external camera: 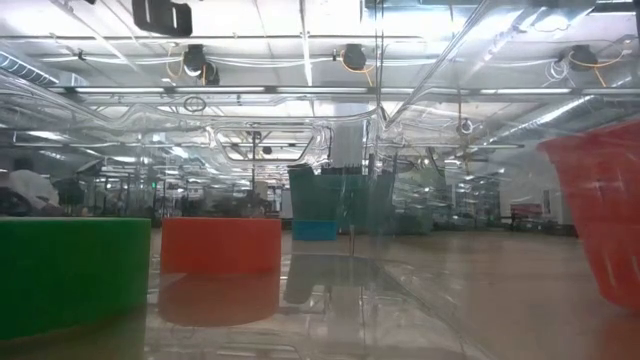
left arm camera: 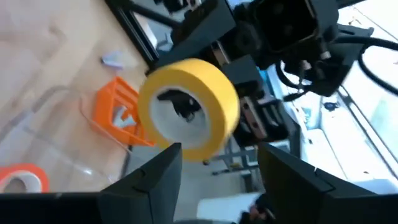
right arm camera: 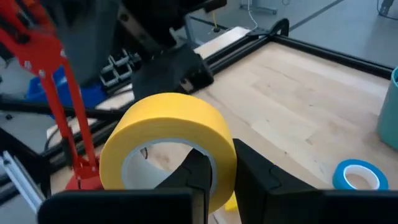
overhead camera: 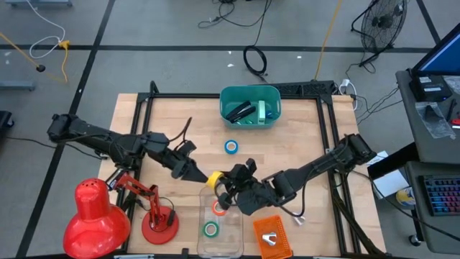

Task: Pick and place Stapler, Stapler remover, tape
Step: Put the yellow tape into the transparent bin

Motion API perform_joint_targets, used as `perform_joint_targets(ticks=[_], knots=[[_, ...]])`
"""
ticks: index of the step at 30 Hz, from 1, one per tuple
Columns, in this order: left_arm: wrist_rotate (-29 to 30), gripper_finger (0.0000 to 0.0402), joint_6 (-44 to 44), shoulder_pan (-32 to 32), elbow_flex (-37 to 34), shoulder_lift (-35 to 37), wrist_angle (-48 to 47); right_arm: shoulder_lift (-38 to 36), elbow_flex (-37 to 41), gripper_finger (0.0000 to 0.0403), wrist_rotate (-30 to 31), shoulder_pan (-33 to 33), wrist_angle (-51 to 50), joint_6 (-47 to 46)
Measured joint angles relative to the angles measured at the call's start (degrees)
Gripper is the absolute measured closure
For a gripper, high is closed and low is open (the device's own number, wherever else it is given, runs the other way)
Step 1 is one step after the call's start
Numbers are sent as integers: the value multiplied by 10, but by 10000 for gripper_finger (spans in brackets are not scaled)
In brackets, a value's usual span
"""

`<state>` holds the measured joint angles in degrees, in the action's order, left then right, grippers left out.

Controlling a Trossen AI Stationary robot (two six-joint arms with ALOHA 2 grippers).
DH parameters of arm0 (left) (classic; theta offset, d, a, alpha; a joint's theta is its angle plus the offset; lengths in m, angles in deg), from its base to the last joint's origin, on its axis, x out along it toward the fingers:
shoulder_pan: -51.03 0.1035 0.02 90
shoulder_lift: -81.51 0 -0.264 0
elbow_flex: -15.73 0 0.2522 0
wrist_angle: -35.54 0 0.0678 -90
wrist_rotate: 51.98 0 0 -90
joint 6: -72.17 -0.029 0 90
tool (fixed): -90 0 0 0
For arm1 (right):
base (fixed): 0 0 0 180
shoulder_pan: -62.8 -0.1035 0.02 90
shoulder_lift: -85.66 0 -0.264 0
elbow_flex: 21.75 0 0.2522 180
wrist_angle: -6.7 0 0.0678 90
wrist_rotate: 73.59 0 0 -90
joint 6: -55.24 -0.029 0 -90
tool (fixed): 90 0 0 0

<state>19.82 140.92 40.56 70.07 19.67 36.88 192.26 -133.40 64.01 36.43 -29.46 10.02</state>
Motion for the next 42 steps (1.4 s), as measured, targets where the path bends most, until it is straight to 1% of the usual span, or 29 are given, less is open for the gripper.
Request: perform_joint_targets(ticks=[2,5,14,22,31,33,35,37,40,42], knots=[[20,194,-13,-2,0,0,0,0,0,370,-13,5,14,10],[42,196,-22,-2,0,0,1,0,0,370,-14,9,20,15],[33,197,-21,-11,0,0,21,0,0,370,-14,19,21,24],[53,197,-20,-20,0,0,25,0,0,370,-28,28,28,25],[63,200,-20,-20,0,0,32,0,0,370,-29,33,42,39],[66,213,-20,-20,0,0,32,0,0,370,-29,33,42,39],[67,238,-20,-20,0,0,30,0,0,370,-29,33,42,39],[68,273,-21,-20,0,0,29,0,0,368,-29,33,44,39],[69,330,-28,-20,0,0,30,-1,0,355,-30,34,45,32],[65,364,-33,-20,0,0,32,-1,0,344,-44,35,47,25]])
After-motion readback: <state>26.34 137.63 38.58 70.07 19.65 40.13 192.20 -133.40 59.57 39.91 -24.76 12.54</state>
